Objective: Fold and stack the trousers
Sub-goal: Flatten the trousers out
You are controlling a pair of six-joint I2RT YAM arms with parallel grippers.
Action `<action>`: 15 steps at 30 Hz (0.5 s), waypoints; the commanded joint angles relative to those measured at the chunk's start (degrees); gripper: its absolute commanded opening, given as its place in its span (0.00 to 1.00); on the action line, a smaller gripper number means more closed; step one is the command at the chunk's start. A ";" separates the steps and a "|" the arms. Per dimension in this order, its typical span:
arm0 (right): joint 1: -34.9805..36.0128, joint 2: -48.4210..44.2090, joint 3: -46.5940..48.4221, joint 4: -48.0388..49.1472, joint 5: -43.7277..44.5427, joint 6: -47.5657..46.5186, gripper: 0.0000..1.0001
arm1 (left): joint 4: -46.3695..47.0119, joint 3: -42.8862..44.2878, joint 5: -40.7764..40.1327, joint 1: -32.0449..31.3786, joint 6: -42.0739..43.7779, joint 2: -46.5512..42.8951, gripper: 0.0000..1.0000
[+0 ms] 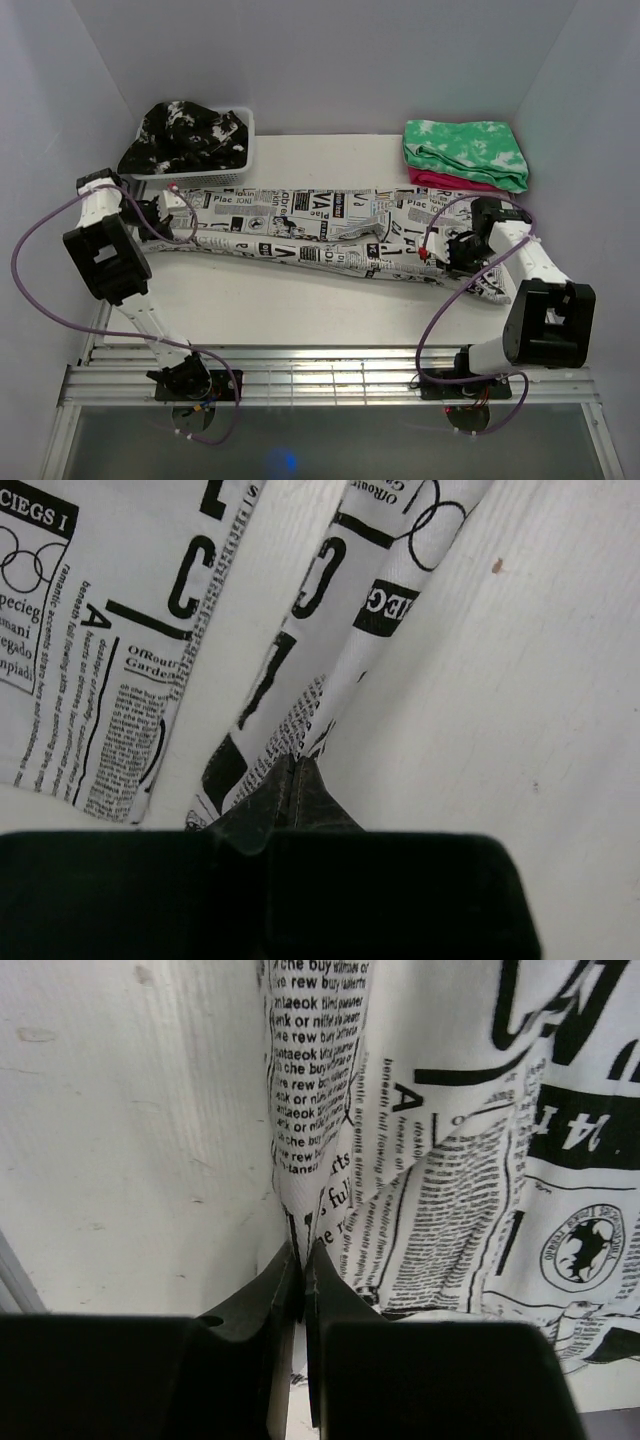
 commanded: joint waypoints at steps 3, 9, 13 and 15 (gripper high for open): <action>-1.12 6.60 7.04 2.02 4.03 1.26 0.08 | -6.40 9.11 -4.26 -5.82 -12.09 9.83 0.12; -0.77 5.29 3.82 3.24 4.99 0.39 0.08 | -0.42 12.61 2.57 -2.00 -25.63 9.49 0.83; -0.86 4.50 -0.76 6.06 8.67 0.21 0.08 | 0.97 17.29 10.93 6.27 -36.70 7.91 0.94; -1.38 3.80 -2.87 7.38 9.56 0.12 0.08 | 1.94 15.80 13.13 11.00 -44.26 6.94 0.94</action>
